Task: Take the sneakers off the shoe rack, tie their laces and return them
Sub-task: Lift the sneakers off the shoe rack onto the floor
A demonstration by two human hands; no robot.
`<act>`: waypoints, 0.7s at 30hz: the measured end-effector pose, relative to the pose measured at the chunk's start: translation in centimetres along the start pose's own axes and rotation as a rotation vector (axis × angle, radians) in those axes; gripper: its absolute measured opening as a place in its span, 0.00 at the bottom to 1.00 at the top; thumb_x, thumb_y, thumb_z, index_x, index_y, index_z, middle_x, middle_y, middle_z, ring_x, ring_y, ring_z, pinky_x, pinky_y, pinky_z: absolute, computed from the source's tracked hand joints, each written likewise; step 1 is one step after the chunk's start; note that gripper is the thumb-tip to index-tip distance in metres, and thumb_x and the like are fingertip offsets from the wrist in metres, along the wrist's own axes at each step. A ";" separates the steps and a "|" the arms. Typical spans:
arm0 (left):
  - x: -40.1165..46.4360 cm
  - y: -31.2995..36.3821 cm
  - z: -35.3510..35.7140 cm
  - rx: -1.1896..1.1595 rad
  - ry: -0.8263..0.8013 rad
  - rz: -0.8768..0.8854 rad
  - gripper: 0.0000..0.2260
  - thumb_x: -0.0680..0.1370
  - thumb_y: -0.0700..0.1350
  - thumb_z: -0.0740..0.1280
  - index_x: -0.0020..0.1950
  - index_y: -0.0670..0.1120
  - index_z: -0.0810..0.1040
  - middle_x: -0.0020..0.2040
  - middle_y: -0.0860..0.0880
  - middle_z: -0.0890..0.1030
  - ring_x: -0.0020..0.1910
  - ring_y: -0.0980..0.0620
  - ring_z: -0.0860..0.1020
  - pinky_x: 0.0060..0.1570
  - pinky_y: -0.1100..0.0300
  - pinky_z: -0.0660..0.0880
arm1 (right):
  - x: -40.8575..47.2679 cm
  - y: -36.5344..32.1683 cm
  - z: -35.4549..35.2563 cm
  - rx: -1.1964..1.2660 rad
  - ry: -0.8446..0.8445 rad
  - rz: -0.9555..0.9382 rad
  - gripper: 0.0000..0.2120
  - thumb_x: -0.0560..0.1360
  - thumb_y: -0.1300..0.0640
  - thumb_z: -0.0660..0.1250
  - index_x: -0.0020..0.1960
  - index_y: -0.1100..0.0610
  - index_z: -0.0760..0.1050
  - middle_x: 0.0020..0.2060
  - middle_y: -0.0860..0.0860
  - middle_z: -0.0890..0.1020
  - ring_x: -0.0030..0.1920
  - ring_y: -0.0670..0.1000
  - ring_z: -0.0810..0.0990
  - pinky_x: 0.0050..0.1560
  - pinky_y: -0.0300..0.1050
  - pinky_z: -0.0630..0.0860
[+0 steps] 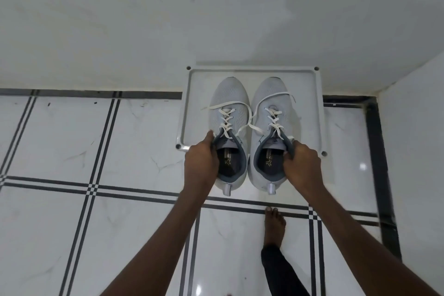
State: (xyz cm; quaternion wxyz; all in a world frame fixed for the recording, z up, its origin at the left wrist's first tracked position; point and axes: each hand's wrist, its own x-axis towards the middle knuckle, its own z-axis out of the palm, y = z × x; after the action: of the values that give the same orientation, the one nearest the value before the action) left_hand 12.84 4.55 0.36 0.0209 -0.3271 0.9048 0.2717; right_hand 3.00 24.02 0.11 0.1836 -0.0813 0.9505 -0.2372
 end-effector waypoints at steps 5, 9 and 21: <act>-7.2 -3.3 1.3 0.006 0.020 0.058 0.19 0.80 0.37 0.57 0.69 0.46 0.74 0.47 0.38 0.85 0.45 0.35 0.81 0.43 0.49 0.74 | -7.9 2.4 2.0 0.000 0.011 0.029 0.07 0.76 0.63 0.62 0.49 0.66 0.76 0.44 0.62 0.82 0.46 0.64 0.80 0.40 0.44 0.64; -13.2 -7.1 3.8 -0.006 -0.019 0.081 0.17 0.80 0.36 0.56 0.66 0.45 0.75 0.45 0.39 0.84 0.43 0.36 0.81 0.39 0.53 0.70 | -14.0 6.0 5.7 -0.015 0.005 0.071 0.08 0.77 0.61 0.62 0.49 0.66 0.76 0.44 0.61 0.82 0.45 0.63 0.80 0.41 0.44 0.65; -18.9 -18.1 19.7 -0.005 -0.165 -0.021 0.16 0.81 0.37 0.56 0.66 0.41 0.74 0.49 0.39 0.84 0.47 0.39 0.82 0.44 0.53 0.76 | -17.3 17.2 23.1 0.004 -0.119 0.180 0.05 0.75 0.62 0.63 0.47 0.64 0.76 0.43 0.62 0.83 0.46 0.64 0.81 0.43 0.47 0.72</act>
State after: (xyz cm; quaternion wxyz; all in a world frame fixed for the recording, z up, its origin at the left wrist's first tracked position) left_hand 35.86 13.94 -21.01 0.0974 -0.3133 0.8958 0.2998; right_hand 26.69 33.53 -21.76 0.2604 -0.0090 0.9408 -0.2166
